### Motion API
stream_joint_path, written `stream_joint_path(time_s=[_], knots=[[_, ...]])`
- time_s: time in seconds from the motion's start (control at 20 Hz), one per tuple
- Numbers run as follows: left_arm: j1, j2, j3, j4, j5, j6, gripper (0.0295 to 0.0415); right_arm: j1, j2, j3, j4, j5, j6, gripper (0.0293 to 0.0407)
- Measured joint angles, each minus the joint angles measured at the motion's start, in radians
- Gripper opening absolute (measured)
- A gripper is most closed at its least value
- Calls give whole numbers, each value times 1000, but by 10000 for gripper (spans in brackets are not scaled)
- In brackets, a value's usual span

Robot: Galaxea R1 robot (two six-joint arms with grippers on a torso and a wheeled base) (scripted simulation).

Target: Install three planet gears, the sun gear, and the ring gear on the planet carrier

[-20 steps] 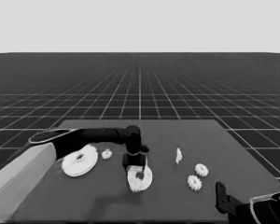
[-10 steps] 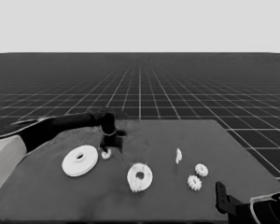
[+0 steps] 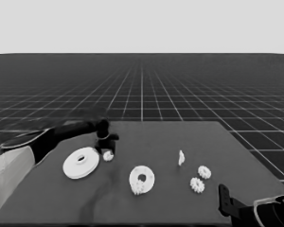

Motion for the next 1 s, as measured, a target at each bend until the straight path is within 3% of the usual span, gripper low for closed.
stream_joint_path(time_s=[0.15,0.4,0.5,0.9,1.0], knots=[[48,31,-73,23,-41,35,385,0,0,0,0,0,0,385],[55,39,-91,25,-49,43,385,0,0,0,0,0,0,385],[55,38,-93,27,-50,44,315,0,0,0,0,0,0,385],[55,38,-94,27,-51,44,313,0,0,0,0,0,0,385],[-48,-27,62,-30,43,-29,313,0,0,0,0,0,0,385]])
